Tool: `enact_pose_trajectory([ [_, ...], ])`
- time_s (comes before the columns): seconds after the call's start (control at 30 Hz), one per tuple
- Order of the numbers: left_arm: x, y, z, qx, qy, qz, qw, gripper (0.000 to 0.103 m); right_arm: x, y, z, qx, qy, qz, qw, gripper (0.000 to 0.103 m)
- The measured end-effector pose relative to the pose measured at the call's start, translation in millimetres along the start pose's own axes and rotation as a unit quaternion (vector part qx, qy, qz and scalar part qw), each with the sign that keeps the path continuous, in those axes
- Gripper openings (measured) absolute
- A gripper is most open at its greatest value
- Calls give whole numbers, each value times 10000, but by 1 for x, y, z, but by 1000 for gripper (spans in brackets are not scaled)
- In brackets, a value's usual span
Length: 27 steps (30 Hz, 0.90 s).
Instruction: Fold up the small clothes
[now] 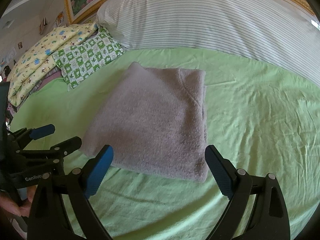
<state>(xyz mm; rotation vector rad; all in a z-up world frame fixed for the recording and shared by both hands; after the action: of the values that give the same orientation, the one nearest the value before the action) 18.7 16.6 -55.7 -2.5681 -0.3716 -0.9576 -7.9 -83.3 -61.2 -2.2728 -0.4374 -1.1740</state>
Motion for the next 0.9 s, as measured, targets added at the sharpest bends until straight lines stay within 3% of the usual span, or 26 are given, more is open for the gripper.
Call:
enact_pose_trajectory([
  [0.9, 19, 2, 7, -97, 80, 131, 9998, 87, 14, 9, -4, -100, 169, 212, 9996, 93],
])
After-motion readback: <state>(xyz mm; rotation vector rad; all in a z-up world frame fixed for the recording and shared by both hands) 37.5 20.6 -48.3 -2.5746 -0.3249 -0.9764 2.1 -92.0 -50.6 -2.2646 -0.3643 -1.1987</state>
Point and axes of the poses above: each gripper's, at about its wrist camera, not at the fingertips, and z roughly the way its jaws point, y to its right, x to its top, the point moved 3 cm from there along z, roughly the way its jaws point, and after that the axes turned 15 degrees about x, right-handed, at the moved point
